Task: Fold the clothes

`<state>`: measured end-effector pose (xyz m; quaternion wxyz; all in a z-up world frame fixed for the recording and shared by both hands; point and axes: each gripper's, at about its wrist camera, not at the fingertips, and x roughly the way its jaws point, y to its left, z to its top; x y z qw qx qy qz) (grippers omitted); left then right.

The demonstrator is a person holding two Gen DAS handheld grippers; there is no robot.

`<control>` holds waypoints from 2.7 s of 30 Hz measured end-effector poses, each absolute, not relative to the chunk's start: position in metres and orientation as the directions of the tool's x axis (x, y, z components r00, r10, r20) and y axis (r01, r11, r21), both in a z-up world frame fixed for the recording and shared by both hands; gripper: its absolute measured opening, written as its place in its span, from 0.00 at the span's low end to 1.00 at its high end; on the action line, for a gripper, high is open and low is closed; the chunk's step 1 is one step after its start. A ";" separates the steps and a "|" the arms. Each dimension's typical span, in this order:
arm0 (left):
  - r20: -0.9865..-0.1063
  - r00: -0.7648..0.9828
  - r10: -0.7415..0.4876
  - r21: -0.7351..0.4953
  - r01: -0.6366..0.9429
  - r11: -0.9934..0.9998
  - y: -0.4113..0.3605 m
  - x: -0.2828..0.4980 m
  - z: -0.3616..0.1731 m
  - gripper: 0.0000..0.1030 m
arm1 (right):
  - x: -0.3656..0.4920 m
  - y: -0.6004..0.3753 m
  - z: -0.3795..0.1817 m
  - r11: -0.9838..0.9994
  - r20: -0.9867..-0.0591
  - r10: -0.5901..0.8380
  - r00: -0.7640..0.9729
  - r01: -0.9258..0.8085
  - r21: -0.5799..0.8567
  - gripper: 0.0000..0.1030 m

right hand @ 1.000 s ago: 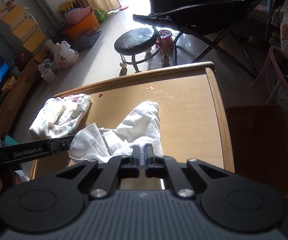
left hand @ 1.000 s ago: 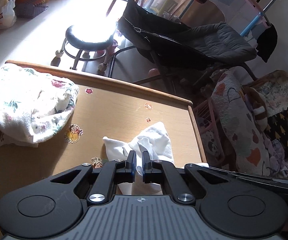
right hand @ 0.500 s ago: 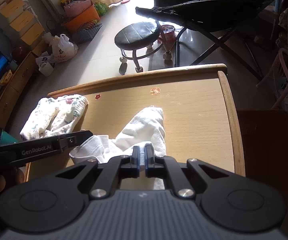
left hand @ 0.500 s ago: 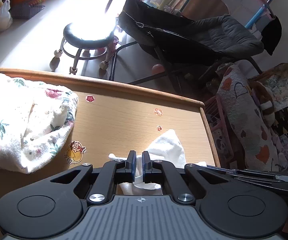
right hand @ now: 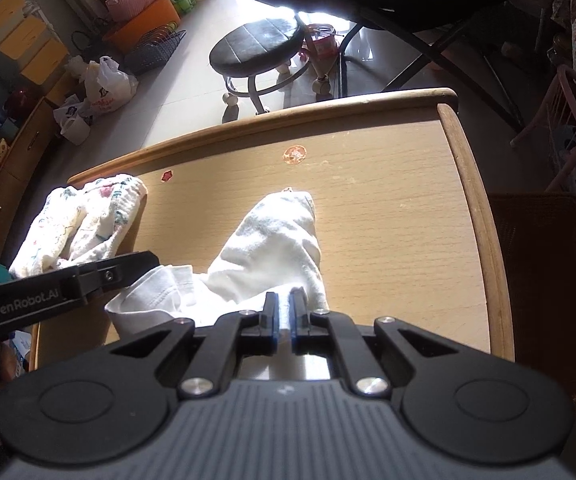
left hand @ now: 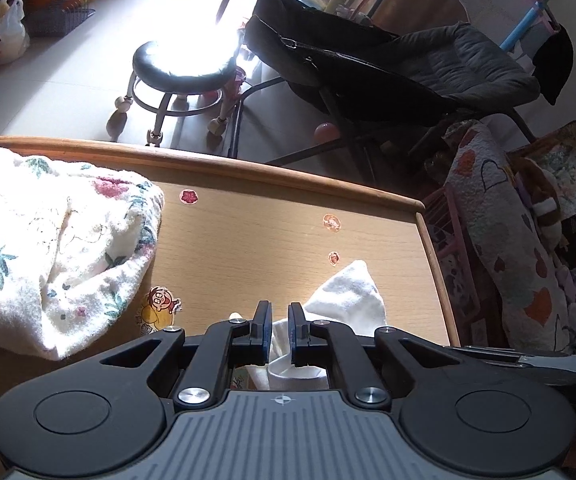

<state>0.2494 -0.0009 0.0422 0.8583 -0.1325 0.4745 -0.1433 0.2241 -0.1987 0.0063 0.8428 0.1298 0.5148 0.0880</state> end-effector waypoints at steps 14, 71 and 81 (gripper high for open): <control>-0.773 0.537 -0.338 -0.308 0.148 0.940 0.005 0.220 0.066 0.16 | 0.236 -0.203 0.033 0.943 -0.803 0.293 0.519 -0.021 0.331 0.08; -0.823 0.561 -0.087 -0.117 -0.017 0.993 -0.041 0.072 0.058 0.00 | 0.060 -0.233 0.019 0.947 -0.738 0.272 0.618 -0.034 0.320 0.52; -0.805 0.581 -0.119 -0.105 0.057 0.993 -0.047 0.076 0.057 0.00 | 0.062 -0.236 0.013 0.943 -0.747 0.271 0.607 -0.010 0.333 0.52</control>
